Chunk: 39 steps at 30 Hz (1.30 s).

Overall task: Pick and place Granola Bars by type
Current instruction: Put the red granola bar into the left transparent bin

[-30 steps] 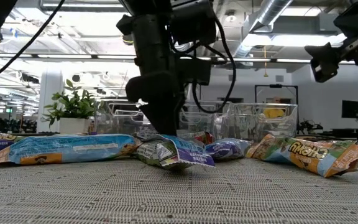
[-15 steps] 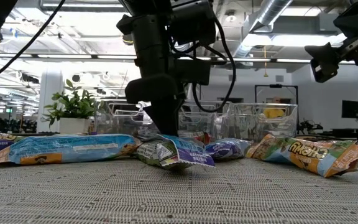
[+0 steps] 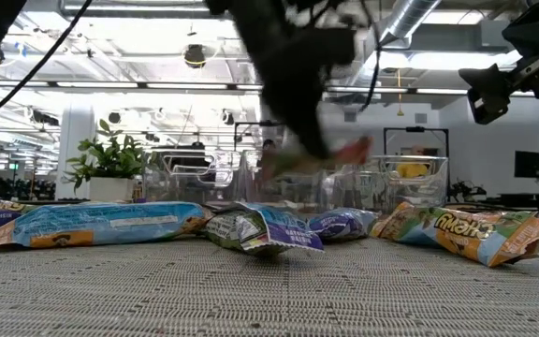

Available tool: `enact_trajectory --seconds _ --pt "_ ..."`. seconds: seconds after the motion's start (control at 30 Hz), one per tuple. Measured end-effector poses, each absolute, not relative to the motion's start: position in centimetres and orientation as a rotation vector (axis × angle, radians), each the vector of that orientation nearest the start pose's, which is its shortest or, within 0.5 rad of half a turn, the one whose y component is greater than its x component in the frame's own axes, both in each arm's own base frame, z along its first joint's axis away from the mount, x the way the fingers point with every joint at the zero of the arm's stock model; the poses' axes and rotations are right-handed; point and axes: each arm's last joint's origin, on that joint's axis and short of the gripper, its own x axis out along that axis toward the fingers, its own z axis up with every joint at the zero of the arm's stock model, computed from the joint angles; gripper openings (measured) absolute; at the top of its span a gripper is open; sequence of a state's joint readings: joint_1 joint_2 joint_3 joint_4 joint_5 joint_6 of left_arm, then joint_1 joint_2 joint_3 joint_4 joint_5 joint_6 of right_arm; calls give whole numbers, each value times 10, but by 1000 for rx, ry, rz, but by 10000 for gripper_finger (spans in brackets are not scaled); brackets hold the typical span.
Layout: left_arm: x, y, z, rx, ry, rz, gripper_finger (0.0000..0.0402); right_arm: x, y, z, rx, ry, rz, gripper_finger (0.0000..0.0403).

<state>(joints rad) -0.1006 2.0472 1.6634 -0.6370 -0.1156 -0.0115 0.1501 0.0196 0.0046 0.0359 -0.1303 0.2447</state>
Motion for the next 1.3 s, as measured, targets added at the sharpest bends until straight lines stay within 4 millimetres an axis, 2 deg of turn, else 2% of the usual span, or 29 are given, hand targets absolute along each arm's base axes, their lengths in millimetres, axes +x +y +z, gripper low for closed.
enact_trajectory --seconds 0.17,0.33,0.4,0.47,0.7,0.87,1.07,1.3 --pt "457 -31 278 76 827 56 17 97 18 167 243 14 282 260" --pt "463 -16 340 76 635 137 24 97 18 167 243 14 282 260" --pt "461 -9 357 91 587 170 20 97 18 167 243 14 282 260" --pt "459 -3 366 109 578 203 14 97 18 167 243 14 282 260" --pt "453 24 361 124 671 307 13 97 18 167 243 14 282 260" --pt "441 58 352 105 808 415 21 97 18 167 243 14 282 260" --pt "410 106 339 105 1078 560 14 97 18 167 243 14 282 260" --pt "369 144 338 26 1326 653 15 97 18 167 243 14 282 260"
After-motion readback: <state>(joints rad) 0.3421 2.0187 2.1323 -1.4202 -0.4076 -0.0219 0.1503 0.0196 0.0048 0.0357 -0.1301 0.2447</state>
